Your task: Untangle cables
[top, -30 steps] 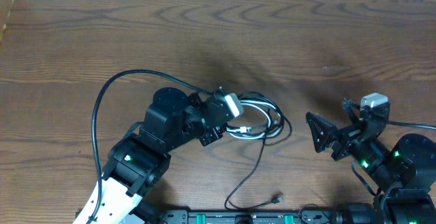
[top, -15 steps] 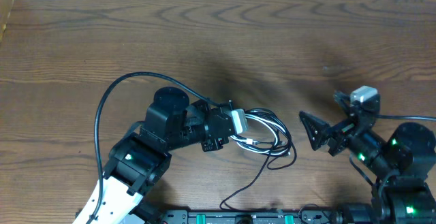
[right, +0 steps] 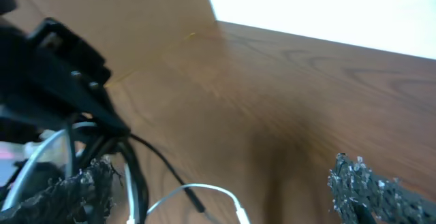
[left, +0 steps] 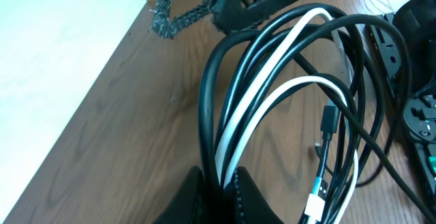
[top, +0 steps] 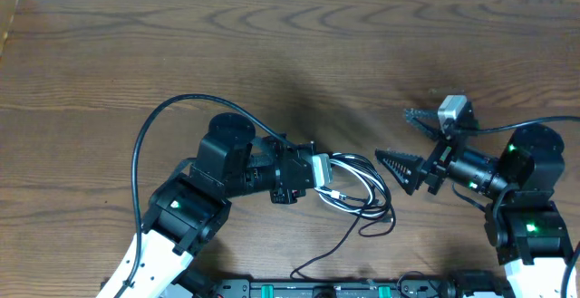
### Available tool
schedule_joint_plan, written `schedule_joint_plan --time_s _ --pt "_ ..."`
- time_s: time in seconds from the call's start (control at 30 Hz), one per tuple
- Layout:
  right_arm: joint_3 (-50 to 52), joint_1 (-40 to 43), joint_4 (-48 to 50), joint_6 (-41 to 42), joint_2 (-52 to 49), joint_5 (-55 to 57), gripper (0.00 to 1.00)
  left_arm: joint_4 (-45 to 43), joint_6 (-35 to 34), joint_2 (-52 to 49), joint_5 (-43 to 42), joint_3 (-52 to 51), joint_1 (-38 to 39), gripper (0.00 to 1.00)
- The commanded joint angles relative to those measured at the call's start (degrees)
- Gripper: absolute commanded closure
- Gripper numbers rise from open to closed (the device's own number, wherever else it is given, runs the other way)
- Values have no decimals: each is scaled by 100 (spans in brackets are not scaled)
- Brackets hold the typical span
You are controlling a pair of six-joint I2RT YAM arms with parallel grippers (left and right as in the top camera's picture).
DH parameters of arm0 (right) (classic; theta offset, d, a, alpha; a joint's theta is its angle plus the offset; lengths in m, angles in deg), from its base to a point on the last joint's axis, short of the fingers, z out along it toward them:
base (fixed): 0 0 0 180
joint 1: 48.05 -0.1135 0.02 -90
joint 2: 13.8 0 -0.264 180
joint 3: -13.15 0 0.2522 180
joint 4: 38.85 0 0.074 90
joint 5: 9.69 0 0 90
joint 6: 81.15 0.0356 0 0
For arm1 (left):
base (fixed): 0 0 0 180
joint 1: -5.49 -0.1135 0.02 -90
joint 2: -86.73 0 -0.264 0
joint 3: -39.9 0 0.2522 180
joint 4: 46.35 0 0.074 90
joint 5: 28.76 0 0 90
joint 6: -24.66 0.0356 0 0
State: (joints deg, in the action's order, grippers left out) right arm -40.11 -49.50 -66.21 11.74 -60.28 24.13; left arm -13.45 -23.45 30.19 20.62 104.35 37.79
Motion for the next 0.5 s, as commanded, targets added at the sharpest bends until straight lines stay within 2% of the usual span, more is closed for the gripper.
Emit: schedule_joint_plan --time_s 0.0,0.47 --pt "-98 26 63 -85 2 -492 1 -33 120 -28 -184 -13 -9 92" --pt "-98 24 140 -157 2 -782 1 -210 118 -140 -249 -13 -9 93"
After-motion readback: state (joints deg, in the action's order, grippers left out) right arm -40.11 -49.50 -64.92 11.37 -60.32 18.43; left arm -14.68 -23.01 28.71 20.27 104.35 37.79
